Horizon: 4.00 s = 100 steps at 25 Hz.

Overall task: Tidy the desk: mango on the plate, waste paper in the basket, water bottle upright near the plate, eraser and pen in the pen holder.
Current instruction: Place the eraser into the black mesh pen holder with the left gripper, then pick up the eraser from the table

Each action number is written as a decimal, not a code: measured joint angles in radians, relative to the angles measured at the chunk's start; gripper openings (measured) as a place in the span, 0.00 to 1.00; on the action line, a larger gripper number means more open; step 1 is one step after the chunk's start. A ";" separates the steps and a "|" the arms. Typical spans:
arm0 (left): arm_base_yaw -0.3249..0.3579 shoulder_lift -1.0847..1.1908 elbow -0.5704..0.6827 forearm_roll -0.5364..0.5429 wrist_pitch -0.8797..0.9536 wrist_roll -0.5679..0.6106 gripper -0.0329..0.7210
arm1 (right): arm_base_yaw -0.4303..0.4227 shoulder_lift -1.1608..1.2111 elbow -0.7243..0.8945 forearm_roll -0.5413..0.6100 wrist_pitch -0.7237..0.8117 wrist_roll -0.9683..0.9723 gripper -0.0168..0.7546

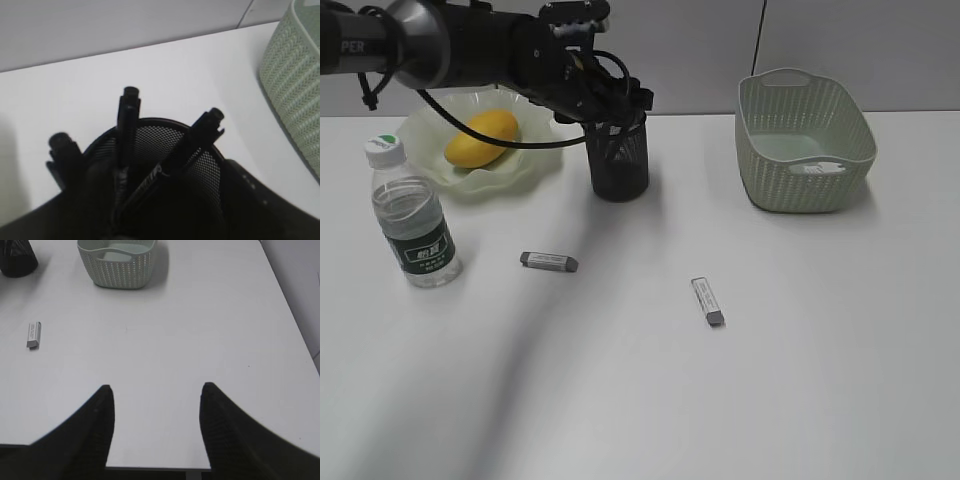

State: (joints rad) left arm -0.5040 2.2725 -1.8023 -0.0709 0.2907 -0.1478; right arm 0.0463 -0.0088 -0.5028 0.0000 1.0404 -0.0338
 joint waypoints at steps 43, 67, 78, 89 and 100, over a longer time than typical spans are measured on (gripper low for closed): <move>0.106 -0.325 -0.130 0.030 0.626 0.000 0.62 | 0.000 0.000 0.000 0.000 0.000 0.000 0.59; 0.417 -0.384 -0.144 0.092 0.924 0.026 0.79 | 0.000 0.000 0.000 0.000 0.000 0.000 0.59; 0.406 -0.732 0.090 0.091 0.925 0.037 0.77 | 0.000 0.000 0.000 0.000 0.000 0.000 0.59; 0.404 -1.298 0.670 0.081 0.866 0.037 0.76 | 0.000 0.000 0.000 0.000 0.000 0.000 0.59; 0.404 -1.834 1.047 0.084 0.814 0.037 0.76 | 0.000 0.000 0.000 0.000 0.000 0.000 0.59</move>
State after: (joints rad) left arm -0.0997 0.4381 -0.7549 0.0128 1.1044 -0.1111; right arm 0.0463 -0.0088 -0.5028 0.0000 1.0404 -0.0338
